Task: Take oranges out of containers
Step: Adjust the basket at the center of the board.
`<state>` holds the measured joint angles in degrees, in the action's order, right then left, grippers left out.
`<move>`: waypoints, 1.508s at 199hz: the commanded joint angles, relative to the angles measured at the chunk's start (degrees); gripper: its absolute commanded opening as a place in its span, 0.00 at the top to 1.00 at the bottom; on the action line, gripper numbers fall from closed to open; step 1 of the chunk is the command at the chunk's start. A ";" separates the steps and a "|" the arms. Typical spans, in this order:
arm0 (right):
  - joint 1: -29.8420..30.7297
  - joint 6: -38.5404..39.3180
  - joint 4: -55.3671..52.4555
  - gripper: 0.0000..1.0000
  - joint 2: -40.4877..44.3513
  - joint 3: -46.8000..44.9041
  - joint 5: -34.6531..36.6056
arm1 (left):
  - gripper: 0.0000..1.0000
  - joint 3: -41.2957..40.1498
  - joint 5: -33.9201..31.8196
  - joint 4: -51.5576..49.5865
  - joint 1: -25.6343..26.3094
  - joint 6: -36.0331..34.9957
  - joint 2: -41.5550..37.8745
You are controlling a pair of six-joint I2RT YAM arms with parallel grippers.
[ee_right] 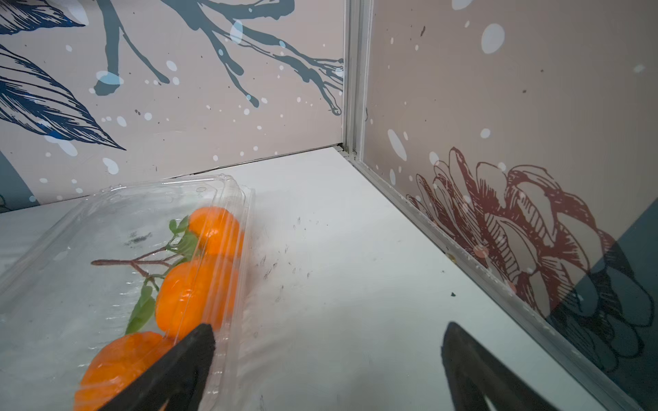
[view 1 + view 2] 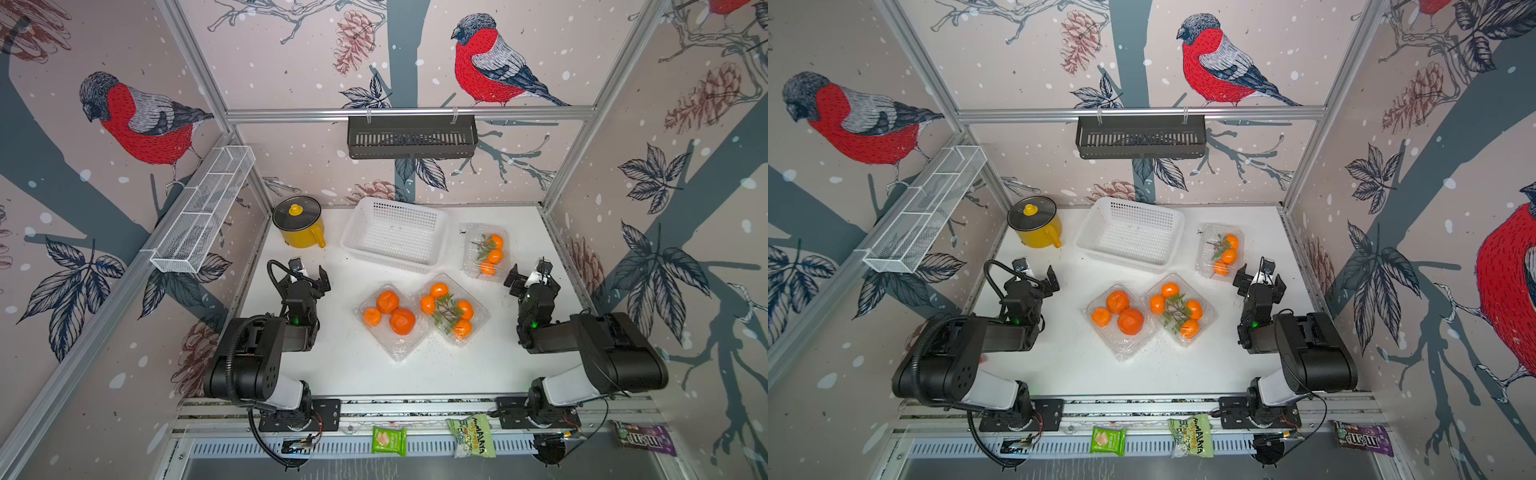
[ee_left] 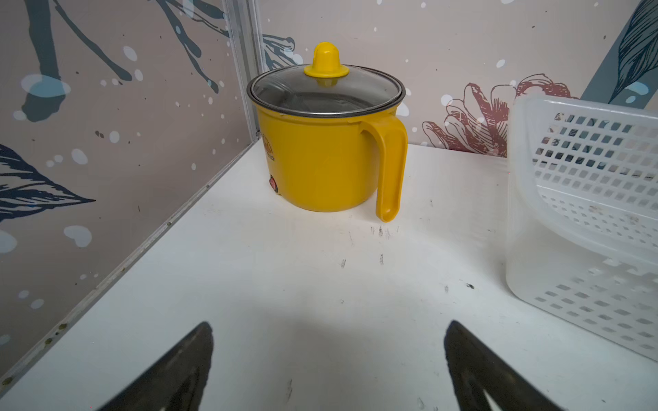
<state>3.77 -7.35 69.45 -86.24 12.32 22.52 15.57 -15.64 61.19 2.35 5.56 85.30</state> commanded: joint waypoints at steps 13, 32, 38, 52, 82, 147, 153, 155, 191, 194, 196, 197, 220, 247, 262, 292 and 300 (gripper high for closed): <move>0.01 0.32 1.57 0.00 -0.03 0.25 0.76 | 0.01 0.17 -0.50 2.36 -0.05 -0.61 -0.01; 0.01 0.34 1.57 0.00 0.01 0.16 0.77 | 0.01 0.16 -0.31 2.37 -0.14 -0.56 -0.04; -0.02 0.32 1.57 0.00 0.00 0.16 0.75 | 0.01 0.12 -0.19 2.42 -0.26 -0.60 -0.04; 0.02 0.33 1.57 0.00 0.02 0.16 0.71 | 0.01 0.10 0.97 2.44 -0.73 -0.38 -0.14; 0.01 0.33 1.57 0.00 0.02 0.16 0.76 | 0.01 0.17 1.95 2.19 -1.08 -0.38 -0.13; 0.01 0.24 1.52 0.00 0.04 0.16 0.70 | 0.01 0.16 1.85 2.29 -1.03 -0.39 -0.13; 0.01 0.24 1.56 0.00 0.07 0.17 0.66 | 0.01 0.16 1.90 2.19 -1.05 -0.40 -0.15; 0.01 0.24 1.57 0.00 0.05 0.16 0.65 | 0.01 0.18 1.86 2.23 -1.04 -0.38 -0.16; 0.07 0.32 2.05 0.00 0.24 0.06 1.51 | 0.01 0.07 -0.72 2.22 -0.52 0.00 -0.58; 0.21 0.20 2.09 0.00 0.39 0.14 2.49 | 0.01 0.27 -1.94 1.63 -0.32 0.38 -0.96; 0.26 0.12 1.76 0.00 0.57 0.16 2.93 | 0.01 0.38 -2.80 1.34 -0.19 0.60 -1.22; 0.31 0.00 1.49 0.00 0.69 0.20 2.99 | 0.01 0.45 -3.07 1.01 -0.22 0.73 -1.33; 0.59 0.96 -0.15 0.00 2.16 0.44 1.65 | 0.01 -2.43 -1.39 5.65 0.90 -4.17 -5.06; 3.55 0.81 -17.45 0.00 10.14 6.55 8.40 | 0.02 5.75 -15.44 -21.32 1.06 8.03 -20.32; 3.09 -3.62 -24.80 0.00 12.36 9.27 9.74 | 0.02 12.94 -15.34 -38.63 0.56 13.43 -24.35; 2.88 -17.40 -38.53 0.00 16.91 14.18 12.38 | 0.02 23.37 -3.25 -59.75 0.56 22.74 -28.47; 2.19 -23.12 -43.98 0.00 18.12 15.97 12.14 | 0.02 24.45 0.73 -62.91 0.57 25.44 -29.35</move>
<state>6.85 -14.98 42.94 -70.89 24.47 31.53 36.21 -23.64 20.34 3.11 19.64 57.95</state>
